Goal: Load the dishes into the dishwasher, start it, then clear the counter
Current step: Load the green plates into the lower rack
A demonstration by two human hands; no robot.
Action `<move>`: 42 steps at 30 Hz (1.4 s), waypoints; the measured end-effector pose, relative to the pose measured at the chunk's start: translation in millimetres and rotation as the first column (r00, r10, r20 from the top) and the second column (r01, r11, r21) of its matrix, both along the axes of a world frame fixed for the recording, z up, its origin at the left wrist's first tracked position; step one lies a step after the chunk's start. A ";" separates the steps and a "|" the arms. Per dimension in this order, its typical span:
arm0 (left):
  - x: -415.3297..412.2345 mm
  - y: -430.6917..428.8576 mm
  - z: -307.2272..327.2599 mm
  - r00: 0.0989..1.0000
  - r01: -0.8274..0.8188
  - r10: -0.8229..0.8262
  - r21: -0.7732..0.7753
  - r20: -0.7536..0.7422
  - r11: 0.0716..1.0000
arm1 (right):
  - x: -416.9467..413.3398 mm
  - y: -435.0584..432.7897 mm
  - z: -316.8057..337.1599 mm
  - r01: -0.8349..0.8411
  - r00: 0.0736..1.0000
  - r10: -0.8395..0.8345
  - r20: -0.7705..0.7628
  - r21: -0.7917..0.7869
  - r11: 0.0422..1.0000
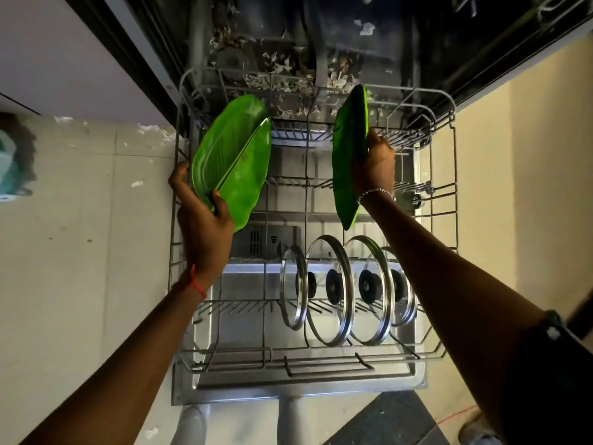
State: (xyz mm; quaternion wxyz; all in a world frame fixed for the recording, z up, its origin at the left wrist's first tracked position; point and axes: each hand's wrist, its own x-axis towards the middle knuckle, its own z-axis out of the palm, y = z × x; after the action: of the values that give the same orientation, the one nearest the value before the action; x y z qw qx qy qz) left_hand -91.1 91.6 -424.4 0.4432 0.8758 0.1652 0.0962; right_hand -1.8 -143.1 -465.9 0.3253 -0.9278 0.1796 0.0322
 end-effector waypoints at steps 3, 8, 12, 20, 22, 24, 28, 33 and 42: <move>-2.1 2.3 -1.1 1.000 0.017 -0.018 0.008 0.008 1.000 | -1.0 -1.8 -5.4 0.001 1.000 0.000 -0.023 0.027 1.000; -4.5 1.6 -0.1 1.000 -0.006 0.006 0.016 0.021 1.000 | -1.4 1.2 -7.1 -0.012 0.999 0.013 -0.034 0.030 0.999; -7.2 2.4 -2.9 1.000 -0.005 0.004 0.015 0.023 1.000 | -1.6 3.2 -9.6 -0.020 0.998 0.022 -0.056 0.041 0.999; -13.7 0.7 -2.4 1.000 0.000 0.000 0.009 0.010 1.000 | -12.7 4.0 -2.9 -0.039 0.992 0.058 -0.116 0.156 0.987; -15.1 -0.9 0.2 1.000 0.002 -0.002 -0.003 0.011 1.000 | -15.3 3.8 -2.5 -0.044 0.990 0.068 -0.122 0.191 0.981; -16.2 -2.4 2.9 1.000 0.003 -0.003 -0.015 0.006 1.000 | -16.4 4.7 0.2 -0.038 0.989 0.066 -0.134 0.204 0.978; -18.1 -3.0 5.9 1.000 -0.005 0.005 -0.004 0.016 1.000 | -23.4 10.1 11.5 0.038 0.997 -0.036 -0.068 0.039 0.998; -17.3 2.8 17.3 1.000 -0.008 0.009 0.049 -0.017 0.999 | -27.8 26.1 48.5 -0.146 0.969 0.144 0.202 -0.004 0.989; -15.0 24.6 56.7 0.961 0.277 -0.275 0.068 -0.026 0.959 | -26.2 47.6 83.8 -0.625 0.781 0.599 -0.178 -0.200 0.755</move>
State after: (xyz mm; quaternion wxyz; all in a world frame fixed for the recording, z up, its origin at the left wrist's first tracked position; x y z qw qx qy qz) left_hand -106.1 116.3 -367.7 0.4196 0.9062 0.0416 0.0319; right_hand -27.9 -95.5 -382.2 0.1688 -0.9655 -0.1146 0.1619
